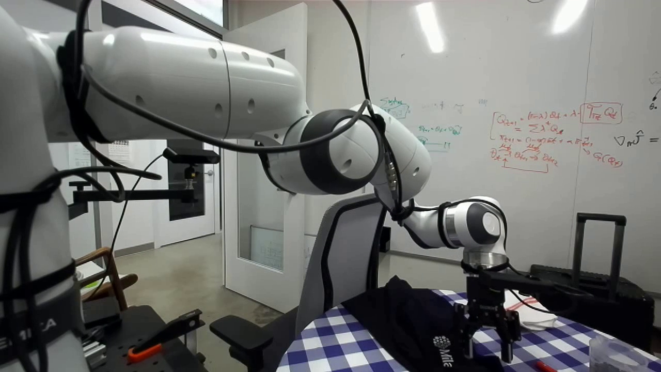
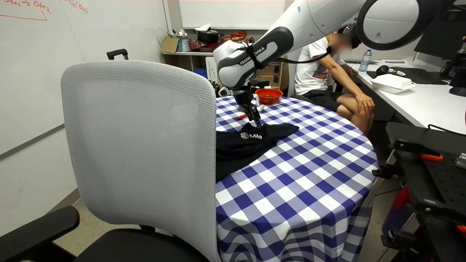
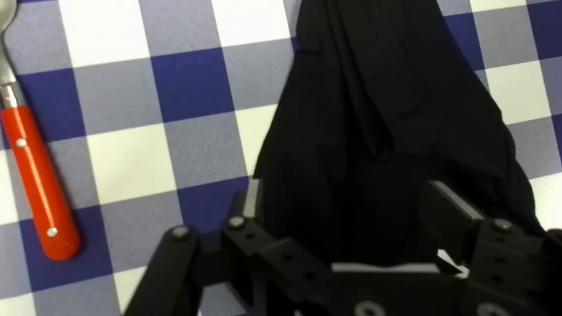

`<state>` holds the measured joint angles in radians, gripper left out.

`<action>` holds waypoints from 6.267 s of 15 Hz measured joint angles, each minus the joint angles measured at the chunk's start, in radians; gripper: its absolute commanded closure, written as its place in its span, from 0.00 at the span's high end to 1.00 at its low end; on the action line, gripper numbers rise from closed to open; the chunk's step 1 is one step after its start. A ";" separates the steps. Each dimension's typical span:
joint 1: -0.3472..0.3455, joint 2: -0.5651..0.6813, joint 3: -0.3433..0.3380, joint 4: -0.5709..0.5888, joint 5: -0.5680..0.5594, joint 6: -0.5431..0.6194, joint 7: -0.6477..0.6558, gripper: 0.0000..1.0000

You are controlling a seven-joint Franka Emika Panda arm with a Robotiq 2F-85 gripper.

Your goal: Pick up the black hood and hang it on the chair

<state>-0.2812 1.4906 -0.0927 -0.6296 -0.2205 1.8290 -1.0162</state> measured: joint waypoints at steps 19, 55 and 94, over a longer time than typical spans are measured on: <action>-0.004 0.000 -0.001 -0.016 0.001 0.100 0.098 1.00; 0.031 -0.163 -0.059 0.032 -0.002 0.099 0.493 0.06; 0.947 -0.505 0.027 0.018 -0.153 -0.538 0.550 0.84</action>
<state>0.6654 0.9854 -0.0656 -0.6114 -0.3735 1.2909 -0.4659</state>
